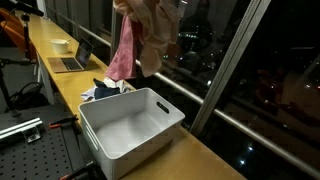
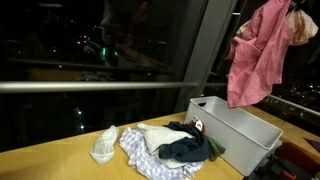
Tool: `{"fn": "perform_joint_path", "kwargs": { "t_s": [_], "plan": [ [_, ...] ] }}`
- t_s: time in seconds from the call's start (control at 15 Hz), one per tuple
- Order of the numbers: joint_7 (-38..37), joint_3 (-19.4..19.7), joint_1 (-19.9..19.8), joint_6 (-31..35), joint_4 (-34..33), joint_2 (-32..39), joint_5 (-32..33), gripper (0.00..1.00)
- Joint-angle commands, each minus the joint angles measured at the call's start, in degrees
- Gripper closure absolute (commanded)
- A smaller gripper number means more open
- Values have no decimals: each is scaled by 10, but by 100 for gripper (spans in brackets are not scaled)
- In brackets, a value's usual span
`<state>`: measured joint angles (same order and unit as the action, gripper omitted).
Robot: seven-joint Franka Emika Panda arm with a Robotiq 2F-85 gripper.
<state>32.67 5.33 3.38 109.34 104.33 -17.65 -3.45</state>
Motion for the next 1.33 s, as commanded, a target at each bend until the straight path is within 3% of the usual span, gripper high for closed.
{"fn": "perform_joint_path", "kwargs": {
  "t_s": [0.0, 0.4, 0.8, 0.93, 1.27],
  "plan": [
    [21, 11, -8, 14, 8, 50, 1, 97],
    [46, 8, -24, 84, 101, 111, -22, 97],
    [40, -17, -22, 125, 139, 153, -21, 97],
    [35, -24, -23, 130, 146, 160, -16, 61],
    [32, -34, -24, 134, 162, 157, -11, 26]
  ]
}}
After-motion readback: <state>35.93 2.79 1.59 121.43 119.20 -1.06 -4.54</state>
